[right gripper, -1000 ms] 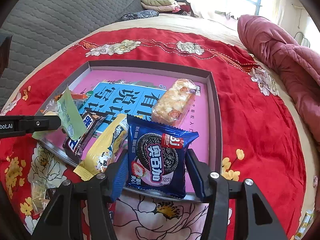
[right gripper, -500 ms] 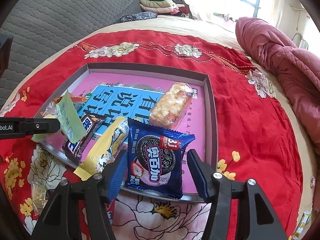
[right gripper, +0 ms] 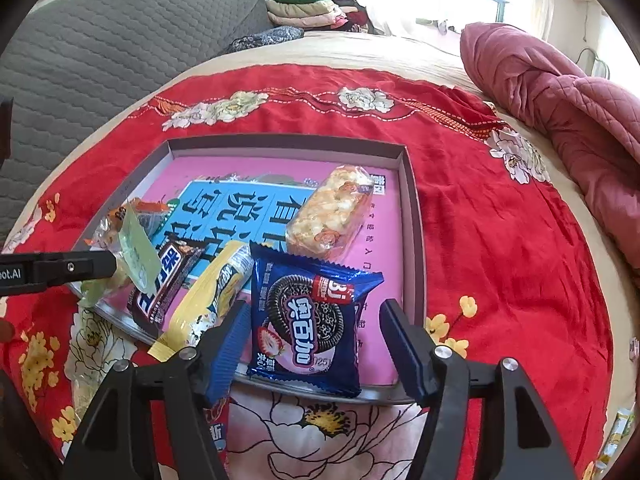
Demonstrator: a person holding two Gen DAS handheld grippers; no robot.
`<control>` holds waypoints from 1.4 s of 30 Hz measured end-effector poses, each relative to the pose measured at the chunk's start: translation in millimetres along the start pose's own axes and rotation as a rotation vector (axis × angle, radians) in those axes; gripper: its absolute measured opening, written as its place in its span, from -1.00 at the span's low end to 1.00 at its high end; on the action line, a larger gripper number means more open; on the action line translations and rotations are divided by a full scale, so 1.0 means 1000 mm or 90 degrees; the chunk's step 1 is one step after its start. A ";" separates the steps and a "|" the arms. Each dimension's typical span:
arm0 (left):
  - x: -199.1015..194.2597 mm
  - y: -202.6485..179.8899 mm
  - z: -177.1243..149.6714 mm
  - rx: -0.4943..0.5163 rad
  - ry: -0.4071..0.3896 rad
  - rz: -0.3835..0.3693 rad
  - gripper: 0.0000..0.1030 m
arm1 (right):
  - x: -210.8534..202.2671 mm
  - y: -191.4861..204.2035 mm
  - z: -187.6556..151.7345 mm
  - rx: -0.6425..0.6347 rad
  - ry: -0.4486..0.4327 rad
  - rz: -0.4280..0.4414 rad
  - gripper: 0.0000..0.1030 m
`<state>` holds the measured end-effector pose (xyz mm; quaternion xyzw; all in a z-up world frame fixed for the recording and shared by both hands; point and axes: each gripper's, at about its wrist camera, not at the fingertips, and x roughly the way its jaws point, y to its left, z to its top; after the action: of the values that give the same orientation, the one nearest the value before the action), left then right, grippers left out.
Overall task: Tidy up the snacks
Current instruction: 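Open the left tool over the box while the right tool releases the blue cookie pack, then withdraw both open tools from the box toward the loose snacks on the bedspread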
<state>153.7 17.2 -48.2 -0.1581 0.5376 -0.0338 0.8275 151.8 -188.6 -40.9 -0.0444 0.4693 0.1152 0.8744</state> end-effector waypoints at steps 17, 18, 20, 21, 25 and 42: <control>-0.018 -0.002 0.001 0.004 -0.017 -0.003 0.12 | -0.029 -0.004 0.009 -0.001 -0.069 -0.020 0.38; -0.019 -0.003 0.002 0.004 -0.018 -0.003 0.12 | -0.031 -0.004 0.010 0.000 -0.072 -0.019 0.38; -0.022 -0.004 0.002 0.005 -0.020 -0.003 0.12 | -0.036 -0.005 0.011 0.002 -0.080 -0.017 0.43; -0.024 -0.005 0.002 0.006 -0.021 -0.003 0.12 | -0.039 -0.005 0.011 0.002 -0.086 -0.020 0.47; -0.028 -0.007 0.001 0.008 -0.022 -0.004 0.12 | -0.048 -0.008 0.013 0.003 -0.101 -0.022 0.49; -0.054 -0.029 -0.003 0.040 -0.035 -0.013 0.12 | -0.074 -0.022 0.004 0.026 -0.125 -0.026 0.49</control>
<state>131.6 1.6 7.0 -0.1386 0.5117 -0.0550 0.8461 120.6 -221.1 21.8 -0.0245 0.3824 0.0914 0.9192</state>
